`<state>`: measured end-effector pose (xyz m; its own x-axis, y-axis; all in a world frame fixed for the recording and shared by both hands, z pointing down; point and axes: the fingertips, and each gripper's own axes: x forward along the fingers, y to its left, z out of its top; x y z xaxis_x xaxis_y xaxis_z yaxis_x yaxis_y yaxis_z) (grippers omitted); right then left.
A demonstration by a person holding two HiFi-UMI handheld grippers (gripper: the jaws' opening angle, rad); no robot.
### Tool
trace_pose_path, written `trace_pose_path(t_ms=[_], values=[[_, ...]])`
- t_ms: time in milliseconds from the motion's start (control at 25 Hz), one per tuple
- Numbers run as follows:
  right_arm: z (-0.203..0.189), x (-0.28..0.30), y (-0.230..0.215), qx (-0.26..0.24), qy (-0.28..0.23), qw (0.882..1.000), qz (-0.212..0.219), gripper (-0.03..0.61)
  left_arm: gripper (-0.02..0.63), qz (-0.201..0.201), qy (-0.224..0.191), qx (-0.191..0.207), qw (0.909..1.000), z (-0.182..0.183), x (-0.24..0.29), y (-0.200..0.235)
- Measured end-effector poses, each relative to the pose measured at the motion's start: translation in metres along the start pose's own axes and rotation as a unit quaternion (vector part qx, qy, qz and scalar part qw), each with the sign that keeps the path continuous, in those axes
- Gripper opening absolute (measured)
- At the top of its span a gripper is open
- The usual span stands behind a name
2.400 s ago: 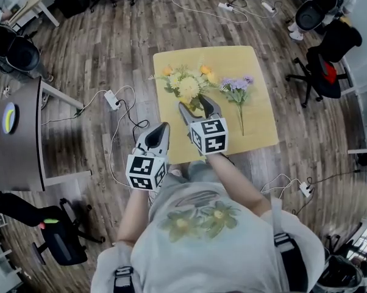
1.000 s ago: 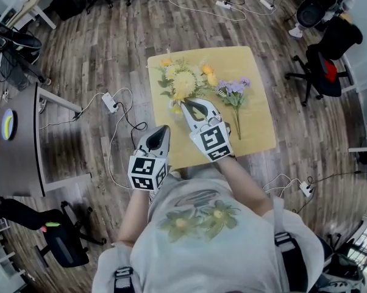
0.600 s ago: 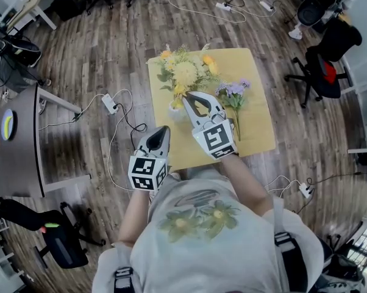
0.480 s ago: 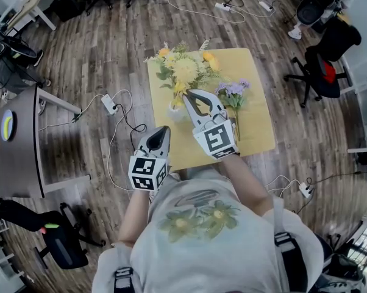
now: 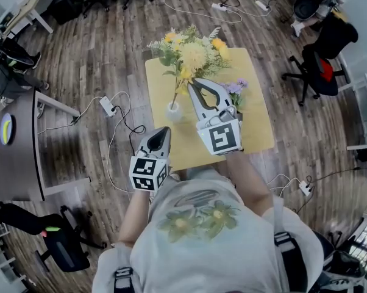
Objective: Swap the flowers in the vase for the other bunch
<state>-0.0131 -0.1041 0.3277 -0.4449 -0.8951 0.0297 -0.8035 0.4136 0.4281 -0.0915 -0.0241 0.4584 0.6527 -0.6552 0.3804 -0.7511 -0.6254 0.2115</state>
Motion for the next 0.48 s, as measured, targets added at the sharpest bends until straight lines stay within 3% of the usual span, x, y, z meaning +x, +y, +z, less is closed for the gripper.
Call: trace_pose_path(t_ms=[480], values=[[0.01,-0.007,-0.024,-0.024,-0.006,0.999,-0.031,0.048,0.018,-0.005,0.0,0.003,1.0,0.003,-0.004,0.0]])
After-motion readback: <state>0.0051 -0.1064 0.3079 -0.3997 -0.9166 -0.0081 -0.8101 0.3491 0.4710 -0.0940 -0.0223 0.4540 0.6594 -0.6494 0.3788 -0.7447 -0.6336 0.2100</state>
